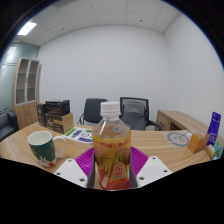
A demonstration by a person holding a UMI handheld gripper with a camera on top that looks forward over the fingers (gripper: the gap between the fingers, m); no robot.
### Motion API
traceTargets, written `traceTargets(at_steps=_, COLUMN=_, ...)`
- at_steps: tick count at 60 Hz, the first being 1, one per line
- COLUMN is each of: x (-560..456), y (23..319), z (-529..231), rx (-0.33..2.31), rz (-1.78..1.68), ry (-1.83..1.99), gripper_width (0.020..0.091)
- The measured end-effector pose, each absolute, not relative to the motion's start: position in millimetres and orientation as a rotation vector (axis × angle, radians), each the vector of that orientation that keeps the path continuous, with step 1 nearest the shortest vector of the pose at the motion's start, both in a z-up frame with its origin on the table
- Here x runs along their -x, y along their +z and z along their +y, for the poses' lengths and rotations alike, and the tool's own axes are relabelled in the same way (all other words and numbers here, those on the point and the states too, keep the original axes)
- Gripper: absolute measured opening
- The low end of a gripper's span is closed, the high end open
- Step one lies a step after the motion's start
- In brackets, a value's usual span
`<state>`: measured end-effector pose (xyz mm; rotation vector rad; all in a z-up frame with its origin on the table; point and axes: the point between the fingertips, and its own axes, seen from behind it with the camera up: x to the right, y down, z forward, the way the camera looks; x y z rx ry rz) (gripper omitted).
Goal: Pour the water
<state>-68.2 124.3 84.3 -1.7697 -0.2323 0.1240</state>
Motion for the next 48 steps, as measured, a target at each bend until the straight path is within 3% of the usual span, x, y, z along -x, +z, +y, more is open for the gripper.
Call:
traceTargets(at_steps=2, x=66.5, y=71.9, z=124.4, rx=1.79, rz=-0.234, ry=0.133, gripper_width=0.0506)
traceTargets(at_steps=9, x=62.8, y=74.2, z=126.2, rx=1.749, rz=-0.176, ry=0.216, gripper_width=0.0508)
traceTargets(at_steps=15, x=62.2, y=73.7, z=125.1, rx=1.757, rz=-0.2, ry=0.212, gripper_width=0.0566)
traceTargets(at_steps=20, x=62.3, y=68.3, z=123.2, rx=1.827, rz=-0.205, ry=0.205, gripper_width=0.0658)
traceTargets(at_steps=24, x=57.8, y=64.2, z=109.9, rx=1.901, rz=-0.218, ry=0.206, gripper_width=0.0796)
traceTargets(at_steps=27, x=57.5, y=76.3, z=98.3, rx=1.884, rz=-0.217, ry=0.227, gripper_width=0.0837)
traceTargets(at_steps=35, x=49.4, y=106.1, z=50.0, rx=1.916, rz=-0.184, ry=0.244, gripper_width=0.0828)
traceTargets(at_steps=48, x=44.1, y=192.7, z=-60.1, rx=1.925, rz=-0.098, ry=0.197, gripper_width=0.0829)
